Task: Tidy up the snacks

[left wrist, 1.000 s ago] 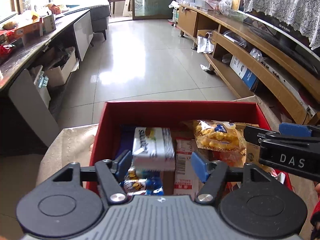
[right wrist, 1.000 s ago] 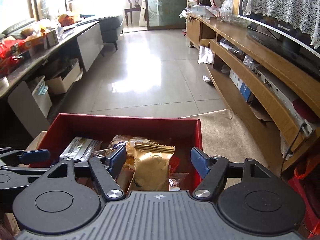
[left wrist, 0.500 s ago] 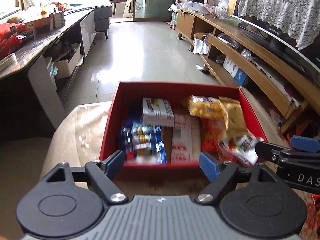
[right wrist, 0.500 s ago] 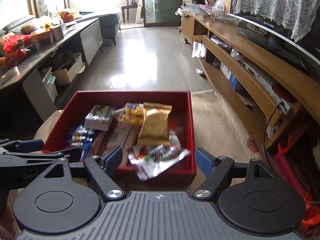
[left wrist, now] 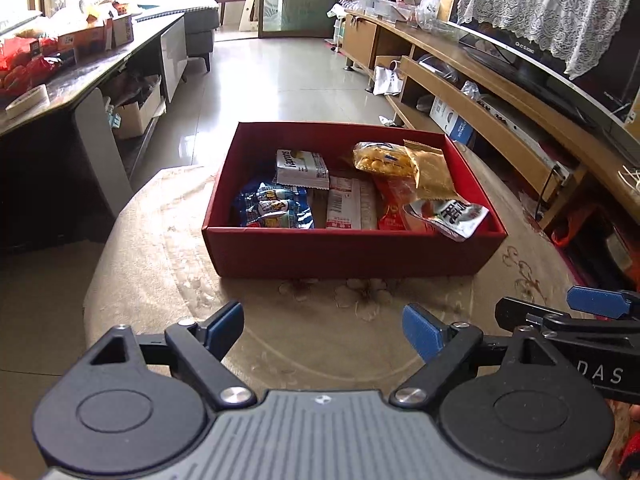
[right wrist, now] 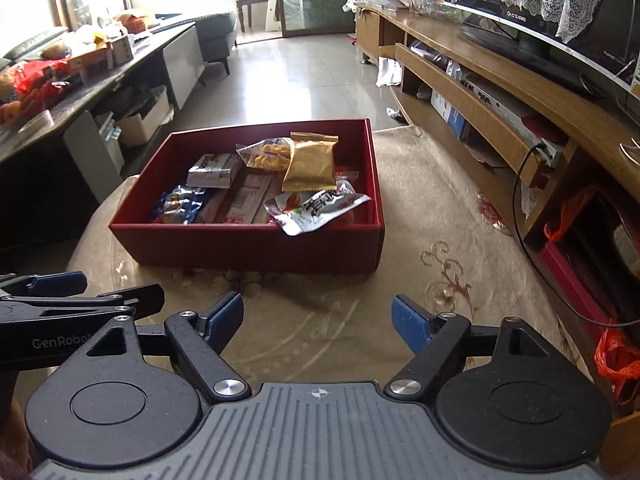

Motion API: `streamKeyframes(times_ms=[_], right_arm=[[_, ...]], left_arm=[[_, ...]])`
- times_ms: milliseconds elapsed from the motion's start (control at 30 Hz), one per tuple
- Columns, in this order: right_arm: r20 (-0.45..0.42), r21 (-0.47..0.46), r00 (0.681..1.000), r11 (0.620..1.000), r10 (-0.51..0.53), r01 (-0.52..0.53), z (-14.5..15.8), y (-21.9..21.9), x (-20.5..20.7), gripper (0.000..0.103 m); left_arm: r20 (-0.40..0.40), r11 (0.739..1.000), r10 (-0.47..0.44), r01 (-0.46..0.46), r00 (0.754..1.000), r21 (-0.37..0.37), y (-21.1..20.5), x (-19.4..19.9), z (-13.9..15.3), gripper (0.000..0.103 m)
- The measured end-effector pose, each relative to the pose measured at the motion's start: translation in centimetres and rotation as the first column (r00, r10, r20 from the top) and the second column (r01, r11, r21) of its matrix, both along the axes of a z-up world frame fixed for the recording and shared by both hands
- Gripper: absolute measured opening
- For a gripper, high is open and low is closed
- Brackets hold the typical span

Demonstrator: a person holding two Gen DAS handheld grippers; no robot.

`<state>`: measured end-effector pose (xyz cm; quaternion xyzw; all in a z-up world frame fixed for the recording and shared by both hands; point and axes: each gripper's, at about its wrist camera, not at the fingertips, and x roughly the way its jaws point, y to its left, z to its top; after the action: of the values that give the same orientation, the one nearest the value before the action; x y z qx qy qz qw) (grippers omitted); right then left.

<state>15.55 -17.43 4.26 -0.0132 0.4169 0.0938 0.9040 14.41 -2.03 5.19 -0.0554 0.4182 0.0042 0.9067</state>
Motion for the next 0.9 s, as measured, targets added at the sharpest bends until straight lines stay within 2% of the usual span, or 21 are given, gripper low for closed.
streamKeyframes(times_ms=[500, 900], right_arm=[[0.010, 0.037, 1.000, 0.999, 0.008, -0.008, 0.1, -1.0, -3.6, 0.086], [0.019, 0.041, 1.000, 0.999, 0.022, -0.023, 0.3, -1.1, -4.6, 0.086]], left_arm=[[0.045, 1.000, 0.006, -0.007, 0.999, 0.022, -0.9, -4.1, 0.9, 0.083], [0.066, 0.999, 0.020, -0.021, 0.998, 0.026, -1.0, -5.5, 1.0, 0.083]])
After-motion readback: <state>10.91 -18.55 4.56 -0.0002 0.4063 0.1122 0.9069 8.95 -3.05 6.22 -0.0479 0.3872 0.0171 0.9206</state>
